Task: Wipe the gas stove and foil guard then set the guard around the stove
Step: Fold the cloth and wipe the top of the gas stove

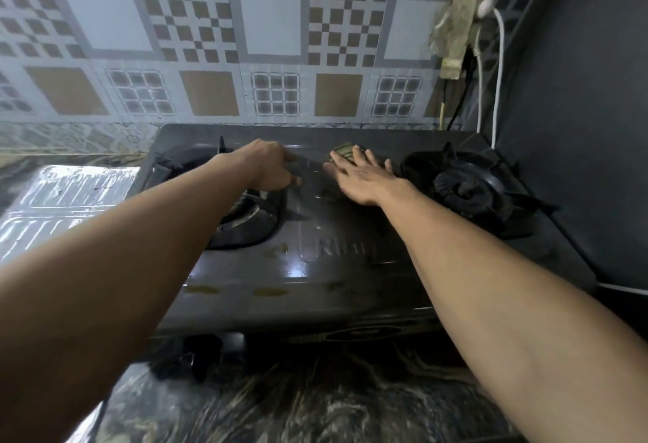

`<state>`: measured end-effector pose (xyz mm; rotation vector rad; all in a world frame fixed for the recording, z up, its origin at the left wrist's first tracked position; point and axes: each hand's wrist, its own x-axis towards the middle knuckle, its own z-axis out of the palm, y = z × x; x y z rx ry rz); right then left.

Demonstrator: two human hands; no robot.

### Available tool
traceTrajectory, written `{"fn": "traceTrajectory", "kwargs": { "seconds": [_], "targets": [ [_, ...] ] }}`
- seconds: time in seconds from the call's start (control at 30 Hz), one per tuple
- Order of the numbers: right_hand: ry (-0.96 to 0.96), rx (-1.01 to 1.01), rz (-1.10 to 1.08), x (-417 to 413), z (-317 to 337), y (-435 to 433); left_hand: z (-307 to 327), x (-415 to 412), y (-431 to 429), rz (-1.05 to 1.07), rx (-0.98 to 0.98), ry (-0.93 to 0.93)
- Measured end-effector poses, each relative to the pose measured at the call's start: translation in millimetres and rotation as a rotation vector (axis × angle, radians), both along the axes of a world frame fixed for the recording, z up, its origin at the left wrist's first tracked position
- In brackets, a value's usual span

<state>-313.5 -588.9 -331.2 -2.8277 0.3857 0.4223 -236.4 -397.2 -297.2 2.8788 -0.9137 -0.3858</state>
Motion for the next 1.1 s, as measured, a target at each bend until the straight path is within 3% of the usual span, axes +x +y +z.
{"fn": "traceTrajectory", "kwargs": {
  "seconds": [0.53, 0.77, 1.1],
  "targets": [
    [-0.025, -0.033, -0.06, -33.4, -4.2, -10.9, -3.6, -48.3, 21.3, 0.102, 0.093, -0.04],
    [-0.015, -0.027, -0.086, -39.9, -2.1, 6.4, -5.0, -65.7, 31.1, 0.11, 0.082, 0.023],
    [-0.04, 0.023, -0.011, -30.5, -1.8, 44.4, -8.1, -72.2, 44.8, 0.118, 0.106, -0.033]
  ]
}}
